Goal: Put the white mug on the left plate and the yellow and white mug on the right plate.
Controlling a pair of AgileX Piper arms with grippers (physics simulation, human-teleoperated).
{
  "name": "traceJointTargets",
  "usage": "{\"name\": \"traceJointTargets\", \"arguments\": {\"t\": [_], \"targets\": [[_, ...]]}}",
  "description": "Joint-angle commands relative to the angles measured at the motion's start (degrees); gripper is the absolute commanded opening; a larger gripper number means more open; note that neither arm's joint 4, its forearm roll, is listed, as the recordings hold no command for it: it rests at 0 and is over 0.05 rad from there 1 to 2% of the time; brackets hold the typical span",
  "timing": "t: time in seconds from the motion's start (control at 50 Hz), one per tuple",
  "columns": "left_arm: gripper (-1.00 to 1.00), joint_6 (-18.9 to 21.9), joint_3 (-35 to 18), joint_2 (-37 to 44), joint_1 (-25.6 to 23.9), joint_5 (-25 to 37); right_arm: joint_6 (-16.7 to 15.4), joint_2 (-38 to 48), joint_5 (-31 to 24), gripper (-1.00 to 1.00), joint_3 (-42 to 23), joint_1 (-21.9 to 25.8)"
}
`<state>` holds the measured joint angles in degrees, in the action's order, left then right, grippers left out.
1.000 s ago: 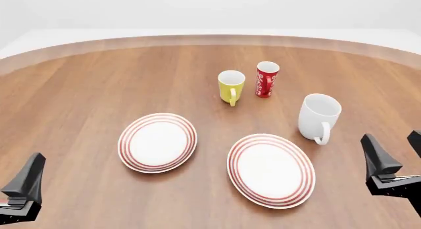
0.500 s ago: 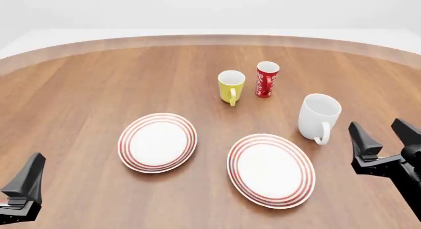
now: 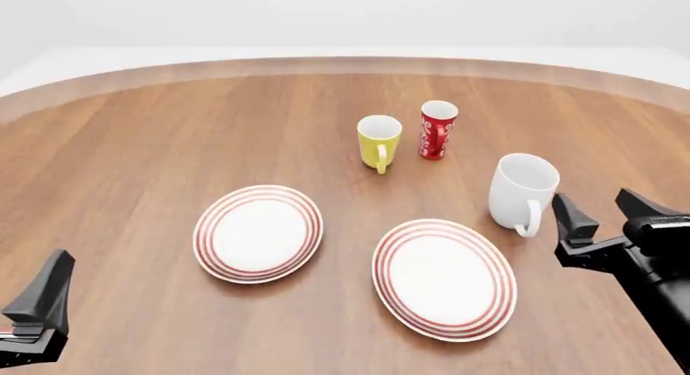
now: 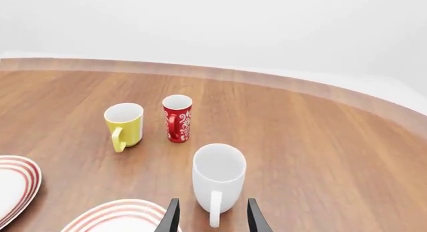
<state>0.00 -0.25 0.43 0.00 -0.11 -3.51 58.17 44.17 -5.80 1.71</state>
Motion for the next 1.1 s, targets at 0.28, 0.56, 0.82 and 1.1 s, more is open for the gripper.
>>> {"name": "traceJointTargets", "arguments": {"t": [0.28, 0.56, 0.82, 1.1], "targets": [[1.00, 0.00, 0.00, 0.00, 0.00, 0.00, -0.93, 11.34, 6.10, 1.00, -3.25, -0.22], [1.00, 0.00, 0.00, 0.00, 0.00, 0.00, -0.29, 19.42, 10.40, 1.00, -5.16, -0.99], [1.00, 0.00, 0.00, 0.00, 0.00, 0.00, -0.31, 25.57, 14.69, 1.00, -5.40, -1.20], [1.00, 0.00, 0.00, 0.00, 0.00, 0.00, -0.22, 31.33, 17.64, 1.00, -6.70, -0.82]]}}
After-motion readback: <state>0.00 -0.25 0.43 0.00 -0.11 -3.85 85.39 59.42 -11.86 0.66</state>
